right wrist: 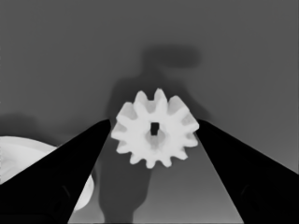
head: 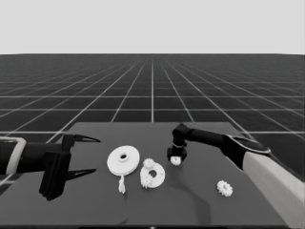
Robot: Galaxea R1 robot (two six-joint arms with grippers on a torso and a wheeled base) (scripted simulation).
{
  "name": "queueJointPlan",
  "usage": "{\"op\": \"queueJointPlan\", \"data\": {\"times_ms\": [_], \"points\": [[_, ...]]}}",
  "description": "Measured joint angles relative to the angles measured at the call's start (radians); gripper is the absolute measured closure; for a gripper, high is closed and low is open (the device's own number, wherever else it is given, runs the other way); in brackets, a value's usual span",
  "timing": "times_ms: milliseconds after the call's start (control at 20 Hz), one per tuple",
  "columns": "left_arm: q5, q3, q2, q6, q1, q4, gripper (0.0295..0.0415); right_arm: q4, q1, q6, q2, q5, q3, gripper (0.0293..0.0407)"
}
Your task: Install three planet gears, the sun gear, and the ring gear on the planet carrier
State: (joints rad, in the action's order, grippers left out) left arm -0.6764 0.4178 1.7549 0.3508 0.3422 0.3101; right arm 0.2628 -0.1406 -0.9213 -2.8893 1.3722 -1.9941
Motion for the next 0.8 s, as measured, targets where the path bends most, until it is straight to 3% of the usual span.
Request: {"op": "queueJointPlan", "data": {"times_ms": [50, 150, 550, 600, 650, 700, 800], "points": [[0.0, 0.0, 0.0, 0.0, 0.0, 0.0, 0.0326, 0.0, 0.0, 0.001, -0.001, 0.0, -0.002, 0.0316], [0.0, 0.0, 0.0, 0.0, 0.0, 0.0, 0.0326, 0.002, 0.0, 0.002, -0.002, -0.003, -0.005, 0.0385], [0.0, 0.0, 0.0, 0.0, 0.0, 0.0, 0.0326, 0.003, -0.001, 0.003, -0.002, -0.004, -0.008, 0.0388], [0.0, 0.0, 0.0, 0.0, 0.0, 0.0, 0.0326, -0.08, 0.089, -0.1, 0.08, 0.109, 0.202, 0.0387], [0.0, 0.0, 0.0, 0.0, 0.0, 0.0, 0.0326, -0.159, 0.203, -0.128, 0.1, 0.158, 0.255, 0.0387], [0.0, 0.0, 0.0, 0.0, 0.0, 0.0, 0.0326, -0.21, 0.271, -0.126, 0.098, 0.181, 0.252, 0.0388], [0.0, 0.0, 0.0, 0.0, 0.0, 0.0, 0.0326, -0.258, 0.33, -0.112, 0.087, 0.203, 0.227, 0.0388]]}}
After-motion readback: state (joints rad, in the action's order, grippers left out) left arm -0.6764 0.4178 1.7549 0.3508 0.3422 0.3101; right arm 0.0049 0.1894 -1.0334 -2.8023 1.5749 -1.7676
